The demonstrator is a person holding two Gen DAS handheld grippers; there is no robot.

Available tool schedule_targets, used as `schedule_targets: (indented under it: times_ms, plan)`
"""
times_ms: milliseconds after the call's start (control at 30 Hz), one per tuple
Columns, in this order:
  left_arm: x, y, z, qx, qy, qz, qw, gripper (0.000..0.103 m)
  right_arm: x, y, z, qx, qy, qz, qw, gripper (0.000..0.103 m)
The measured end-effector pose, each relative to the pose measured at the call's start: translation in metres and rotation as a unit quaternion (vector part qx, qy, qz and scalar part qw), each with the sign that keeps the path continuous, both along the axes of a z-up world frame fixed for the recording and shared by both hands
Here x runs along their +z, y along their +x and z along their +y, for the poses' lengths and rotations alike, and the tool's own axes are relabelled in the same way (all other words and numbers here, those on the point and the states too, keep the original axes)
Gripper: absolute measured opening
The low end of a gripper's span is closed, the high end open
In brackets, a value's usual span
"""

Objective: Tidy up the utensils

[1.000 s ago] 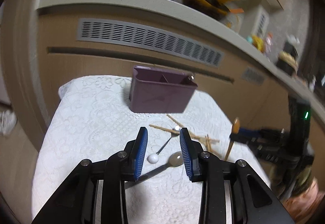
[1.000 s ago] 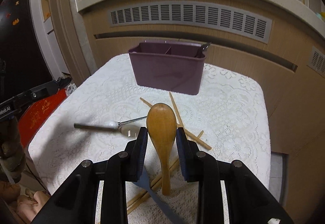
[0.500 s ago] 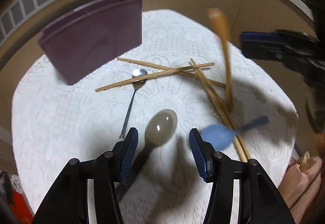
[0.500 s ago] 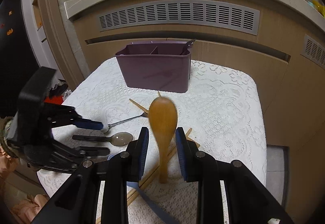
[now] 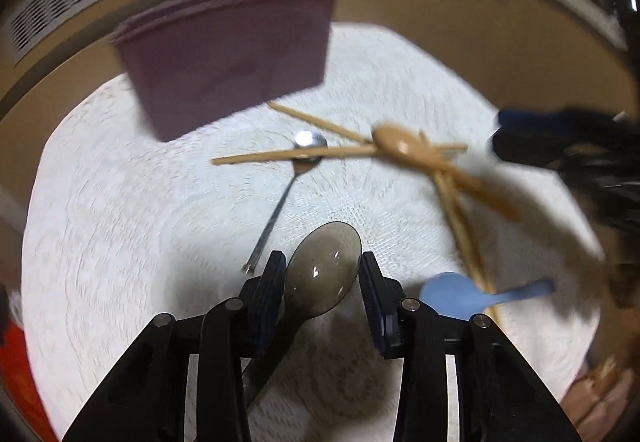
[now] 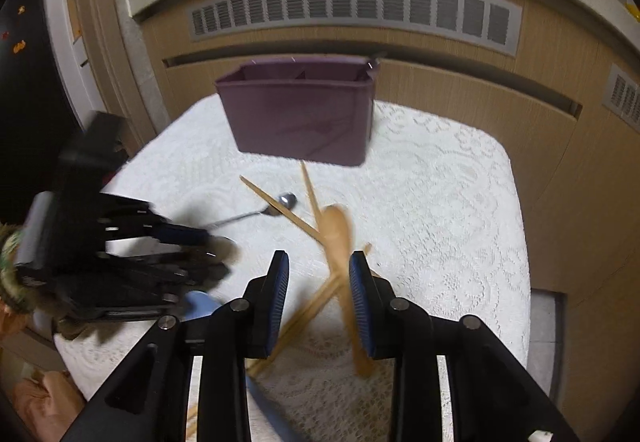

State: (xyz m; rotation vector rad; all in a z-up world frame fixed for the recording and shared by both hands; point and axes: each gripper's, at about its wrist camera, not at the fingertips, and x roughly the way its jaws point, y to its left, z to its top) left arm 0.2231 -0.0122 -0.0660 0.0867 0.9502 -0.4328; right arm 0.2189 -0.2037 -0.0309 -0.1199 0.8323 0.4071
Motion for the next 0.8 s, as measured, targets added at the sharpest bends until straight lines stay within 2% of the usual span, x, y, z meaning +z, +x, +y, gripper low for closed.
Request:
schedule_targets:
  times_ms: [100, 167, 300, 367, 533, 567, 600, 800]
  plan:
    - [0.015, -0.013, 0.022, 0.044, -0.025, -0.033, 0.9982, 0.039, -0.008, 0.018, 0.001, 0.012, -0.015, 0.015, 1.0, 0.041]
    - [0.021, -0.018, 0.036, 0.077, -0.032, -0.048, 0.9953, 0.039, -0.015, 0.032, 0.008, 0.017, -0.026, 0.027, 0.999, 0.043]
    - [0.03, -0.026, 0.067, 0.116, -0.079, -0.046, 0.9891, 0.039, -0.033, 0.051, 0.034, 0.046, -0.052, 0.047, 0.996, 0.043]
    - [0.032, -0.026, 0.076, 0.125, -0.081, -0.047, 0.9878, 0.039, -0.04, 0.058, 0.043, 0.049, -0.072, 0.05, 0.995, 0.043]
    - [0.025, -0.023, 0.087, 0.138, -0.094, -0.038, 0.9852, 0.039, -0.055, 0.071, 0.048, 0.049, -0.083, 0.08, 0.992, 0.042]
    - [0.022, -0.023, 0.086, 0.14, -0.095, -0.036, 0.9849, 0.039, -0.055, 0.07, 0.048, 0.046, -0.084, 0.078, 0.992, 0.036]
    - [0.022, -0.024, 0.086, 0.14, -0.096, -0.036, 0.9849, 0.039, -0.054, 0.068, 0.047, 0.044, -0.085, 0.077, 0.992, 0.029]
    - [0.029, -0.035, 0.081, 0.134, -0.099, -0.048, 0.9849, 0.039, -0.022, 0.038, 0.035, 0.031, -0.056, 0.037, 0.997, 0.029]
